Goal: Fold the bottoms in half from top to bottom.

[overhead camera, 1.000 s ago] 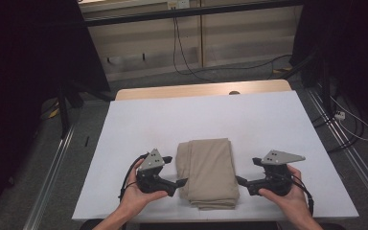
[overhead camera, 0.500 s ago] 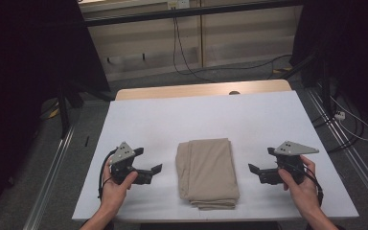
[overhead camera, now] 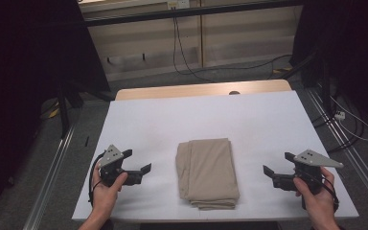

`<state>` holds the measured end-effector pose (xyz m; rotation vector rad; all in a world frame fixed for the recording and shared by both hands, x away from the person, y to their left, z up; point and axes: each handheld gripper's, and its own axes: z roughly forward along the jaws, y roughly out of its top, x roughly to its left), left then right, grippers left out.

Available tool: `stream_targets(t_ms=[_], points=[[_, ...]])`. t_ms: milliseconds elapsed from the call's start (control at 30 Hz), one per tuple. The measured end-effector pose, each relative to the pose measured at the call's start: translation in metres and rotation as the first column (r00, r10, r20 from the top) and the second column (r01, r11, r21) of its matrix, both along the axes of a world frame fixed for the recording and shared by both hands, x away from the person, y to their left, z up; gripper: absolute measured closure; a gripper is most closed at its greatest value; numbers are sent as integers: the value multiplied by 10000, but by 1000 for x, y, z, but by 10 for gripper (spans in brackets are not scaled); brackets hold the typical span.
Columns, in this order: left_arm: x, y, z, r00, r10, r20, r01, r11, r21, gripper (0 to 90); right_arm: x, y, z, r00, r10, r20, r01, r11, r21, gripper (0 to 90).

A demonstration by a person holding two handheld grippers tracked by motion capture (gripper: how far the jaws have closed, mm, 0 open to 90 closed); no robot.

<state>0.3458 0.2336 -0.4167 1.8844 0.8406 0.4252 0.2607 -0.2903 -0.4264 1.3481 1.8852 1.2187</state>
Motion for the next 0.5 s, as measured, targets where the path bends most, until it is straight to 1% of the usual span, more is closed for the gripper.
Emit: stream_targets(t_ms=[33,100,167,200,233,300,367,433,500], points=[[-2,3,1,9999,32,129,-30,10000,-84,65,-1,-1,0,10000,-43,33,43,10000,34,85],[-4,6,2,9995,178,249,-176,9998,-55,65,-5,-3,-1,9999,-80,149,79,9999,98,79],[-3,7,1,9990,417,131,-414,9989,-221,64,-6,-3,-3,9998,-63,173,61,9999,97,72],[-3,8,1,9986,515,73,-513,9984,-252,65,-5,-3,-4,9998,-115,165,113,9999,89,72],[-3,8,0,9984,569,41,-568,9982,-193,65,-5,-3,-4,9997,-150,208,148,9999,90,73],[-2,8,-1,9984,572,-21,-572,9982,-167,65,-3,-2,-4,9993,-147,345,142,9998,141,73],[-1,9,-2,9988,494,-50,-495,9984,-290,65,-2,-1,-3,9992,-159,357,151,9997,211,73],[0,10,-2,9987,497,-88,-500,9984,-263,64,0,-2,-3,9988,-203,452,189,9993,311,74],[0,11,-2,9984,554,-87,-557,9978,-348,64,1,-2,-3,9988,-226,444,212,9993,316,75]])
